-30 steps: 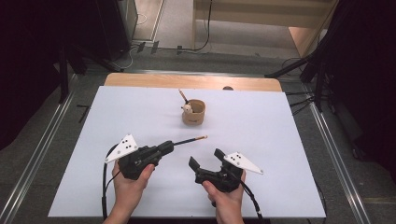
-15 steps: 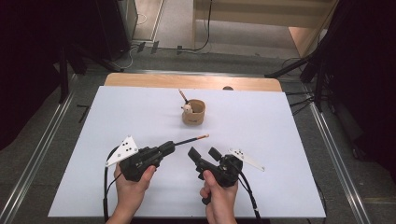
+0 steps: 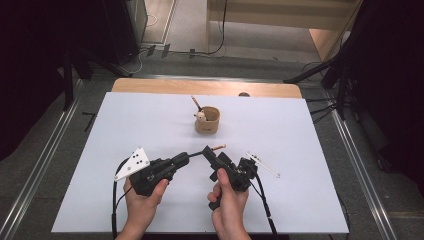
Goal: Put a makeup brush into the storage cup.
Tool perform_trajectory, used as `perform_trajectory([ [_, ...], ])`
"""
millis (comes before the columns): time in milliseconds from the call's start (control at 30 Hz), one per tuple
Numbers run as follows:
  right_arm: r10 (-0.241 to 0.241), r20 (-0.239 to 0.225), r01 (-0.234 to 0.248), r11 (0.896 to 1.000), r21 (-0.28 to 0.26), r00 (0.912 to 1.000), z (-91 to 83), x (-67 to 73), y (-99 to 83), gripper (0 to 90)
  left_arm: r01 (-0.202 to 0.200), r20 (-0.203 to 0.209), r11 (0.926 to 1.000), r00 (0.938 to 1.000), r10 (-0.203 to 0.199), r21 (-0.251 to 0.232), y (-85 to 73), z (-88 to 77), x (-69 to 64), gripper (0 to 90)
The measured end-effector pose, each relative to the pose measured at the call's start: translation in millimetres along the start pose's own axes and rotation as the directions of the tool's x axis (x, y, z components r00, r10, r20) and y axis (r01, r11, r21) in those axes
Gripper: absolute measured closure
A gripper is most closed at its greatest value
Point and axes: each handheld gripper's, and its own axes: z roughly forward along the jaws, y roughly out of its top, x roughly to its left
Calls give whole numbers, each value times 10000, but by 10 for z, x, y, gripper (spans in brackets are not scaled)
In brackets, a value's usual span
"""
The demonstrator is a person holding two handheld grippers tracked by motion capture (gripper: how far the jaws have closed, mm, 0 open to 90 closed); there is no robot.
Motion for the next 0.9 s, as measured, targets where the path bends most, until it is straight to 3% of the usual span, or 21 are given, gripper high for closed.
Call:
perform_trajectory([
  [100, 283, -25, -283, 9996, 35, 9996, 24, -8, 18, 191, -50, 32, 10000, 10000, 50, 28, -4, 9, -15, 862],
  [233, 528, -95, -526, 9985, 174, 9986, 56, -19, 21, 350, -66, 63, 10000, 10000, 66, 37, -6, 11, -22, 862],
  [367, 660, -441, -650, 9976, 246, 9968, 80, -44, 18, 525, -54, 108, 10000, 9999, 54, 28, -5, 11, -27, 862],
  [467, 911, -808, -888, 9956, 314, 9926, 91, -68, 14, 578, -87, 90, 9999, 9999, 86, 120, -9, 14, -25, 862],
  [533, 1125, -1280, -1107, 9936, 217, 9854, 87, -79, 24, 690, -62, 128, 9988, 9999, 56, 483, -24, 41, -10, 858],
  [567, 1147, -1773, -1133, 9934, 184, 9774, 80, -86, 43, 828, -150, -196, 9988, 9997, 159, 462, -36, 47, -12, 801],
  [633, 376, -1660, -395, 9992, -80, 9854, 54, -51, 73, 842, 127, -659, 9979, 9978, -85, 640, -23, 66, 7, 347],
  [667, -47, -1794, 22, 9999, -145, 9838, 50, -34, 84, 843, 201, -667, 9966, 9977, -148, 794, -17, 67, 26, 222],
  [767, -1501, -1366, 1464, 9885, -368, 9792, 22, 37, 84, 844, 18, -228, 9966, 9997, 1, 829, -26, 18, 70, 64],
  [833, -2103, -1181, 2061, 9774, -464, 9705, 14, 58, 84, 844, -76, -141, 9966, 9999, 88, 817, -20, -20, 99, 0],
  [900, -2429, -1146, 2391, 9699, -465, 9633, 20, 52, 88, 844, -109, -251, 9965, 9996, 130, 824, -15, -52, 121, 0],
])
